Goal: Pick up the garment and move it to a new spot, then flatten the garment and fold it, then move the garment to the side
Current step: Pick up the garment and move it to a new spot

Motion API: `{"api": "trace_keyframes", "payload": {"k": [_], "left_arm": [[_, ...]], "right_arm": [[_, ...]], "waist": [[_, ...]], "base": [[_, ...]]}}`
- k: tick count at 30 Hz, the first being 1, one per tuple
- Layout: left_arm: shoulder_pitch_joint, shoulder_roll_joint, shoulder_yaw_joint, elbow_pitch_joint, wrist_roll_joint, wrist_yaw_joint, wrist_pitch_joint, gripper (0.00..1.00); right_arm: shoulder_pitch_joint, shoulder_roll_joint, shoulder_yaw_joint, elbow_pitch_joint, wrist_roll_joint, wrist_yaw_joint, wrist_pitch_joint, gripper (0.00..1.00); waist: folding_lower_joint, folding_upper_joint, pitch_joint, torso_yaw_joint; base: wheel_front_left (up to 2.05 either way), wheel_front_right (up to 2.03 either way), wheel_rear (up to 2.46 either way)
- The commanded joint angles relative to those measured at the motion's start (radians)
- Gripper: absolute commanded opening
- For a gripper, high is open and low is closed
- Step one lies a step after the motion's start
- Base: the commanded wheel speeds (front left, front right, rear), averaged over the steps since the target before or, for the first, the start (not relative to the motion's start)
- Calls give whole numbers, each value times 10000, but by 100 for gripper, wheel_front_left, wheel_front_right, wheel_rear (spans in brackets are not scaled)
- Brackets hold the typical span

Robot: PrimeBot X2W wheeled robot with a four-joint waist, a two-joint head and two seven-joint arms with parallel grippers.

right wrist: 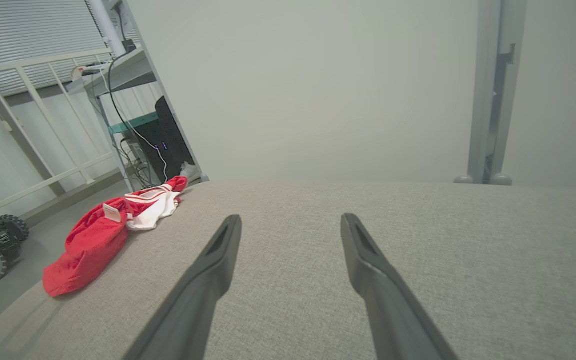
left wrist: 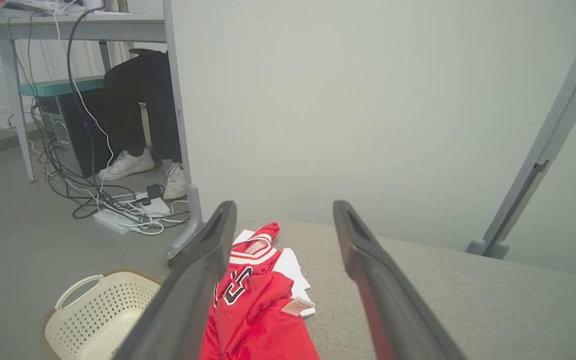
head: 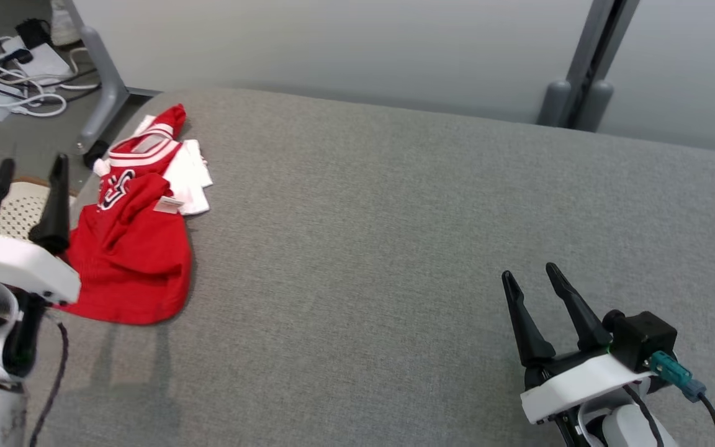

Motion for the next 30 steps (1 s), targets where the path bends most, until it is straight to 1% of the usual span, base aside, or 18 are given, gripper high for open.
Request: {"api": "trace_keyframes", "payload": {"k": [1,5,8,12,17,18,24,30], "left_arm": [[-237,76,71,82,-54,-39,35,100],[-1220,635,370,997,-455,-223,683,100],[-1960,996,484,1971,-726,-389,1106,100],[-3022,1541,621,3594,-1011,-578,1600,100],[-3983,2076,708,5474,-1352,-732,2236,100],[-4260,2249,773,6117,-1519,-789,2441,100],[-4791,2632,522,7701,-1623,-912,3270,100],[-4854,2520,239,8885,-2070,-1040,4611,100]], "right_arm": [[-137,-83,-66,-72,-39,4,-56,100],[-454,-144,-56,-230,-158,4,-56,100],[-724,-178,-22,-376,-238,4,-56,100],[-1069,-222,88,-514,-307,4,-56,100],[-1408,-210,98,-690,-413,4,-56,100],[-1492,-194,55,-755,-481,4,-56,100],[-1607,-164,-129,-926,-575,4,-56,100],[-1615,-124,-236,-1031,-611,4,-56,100]], "waist": [[0,0,483,-469],[0,0,1061,-958],[0,0,1481,-1266],[0,0,2053,-1668],[0,0,2671,-2182],[0,0,2921,-2374],[0,0,3491,-2793],[0,0,3667,-2932]], "base": [[0,0,0],[0,0,0],[0,0,0],[0,0,0],[0,0,0],[0,0,0],[0,0,0],[0,0,0]]}}
